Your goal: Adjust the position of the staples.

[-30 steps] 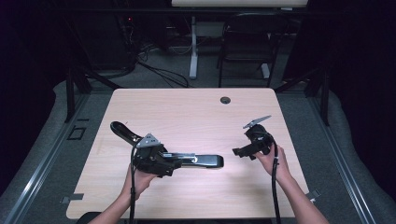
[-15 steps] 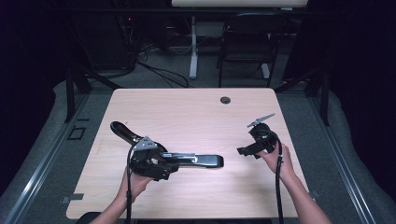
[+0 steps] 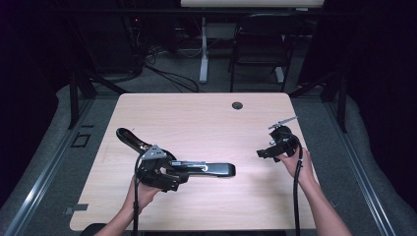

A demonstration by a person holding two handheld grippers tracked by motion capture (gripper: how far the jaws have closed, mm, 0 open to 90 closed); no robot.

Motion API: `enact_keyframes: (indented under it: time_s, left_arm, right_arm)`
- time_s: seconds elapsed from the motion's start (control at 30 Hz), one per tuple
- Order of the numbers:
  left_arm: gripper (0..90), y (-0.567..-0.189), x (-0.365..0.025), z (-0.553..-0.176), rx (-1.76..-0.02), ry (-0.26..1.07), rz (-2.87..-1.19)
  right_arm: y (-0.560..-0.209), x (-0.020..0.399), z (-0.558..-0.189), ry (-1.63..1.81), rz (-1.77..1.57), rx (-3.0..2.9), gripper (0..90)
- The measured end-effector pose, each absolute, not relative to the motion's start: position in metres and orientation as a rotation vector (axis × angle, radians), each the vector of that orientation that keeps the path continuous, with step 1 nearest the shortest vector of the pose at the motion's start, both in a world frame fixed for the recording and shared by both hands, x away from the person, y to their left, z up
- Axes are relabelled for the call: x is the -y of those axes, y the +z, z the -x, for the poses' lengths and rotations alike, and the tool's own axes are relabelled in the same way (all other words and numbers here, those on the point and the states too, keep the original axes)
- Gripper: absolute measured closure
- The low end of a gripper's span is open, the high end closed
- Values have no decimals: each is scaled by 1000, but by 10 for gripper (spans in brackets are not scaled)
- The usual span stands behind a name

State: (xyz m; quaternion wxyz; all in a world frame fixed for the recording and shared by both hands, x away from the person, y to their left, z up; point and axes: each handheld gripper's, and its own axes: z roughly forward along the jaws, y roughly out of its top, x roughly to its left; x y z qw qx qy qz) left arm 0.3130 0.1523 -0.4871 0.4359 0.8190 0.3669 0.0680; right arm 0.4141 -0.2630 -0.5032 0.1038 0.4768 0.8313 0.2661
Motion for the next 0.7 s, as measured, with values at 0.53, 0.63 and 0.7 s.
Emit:
enact_keyframes:
  time_s: [0.53, 0.63, 0.7]
  left_arm:
    - [0, -490, -150, -316, -914, 169, -2046]
    - [0, -490, -151, -316, -911, 174, -2050]
    - [0, -489, -152, -316, -913, 173, -2049]
  right_arm:
    - [-516, 301, -441, 778, -1543, -2331, 0]
    - [-515, 305, -449, 783, -1537, -2333, 0]
    - [-517, 305, -454, 777, -1529, -2340, 0]
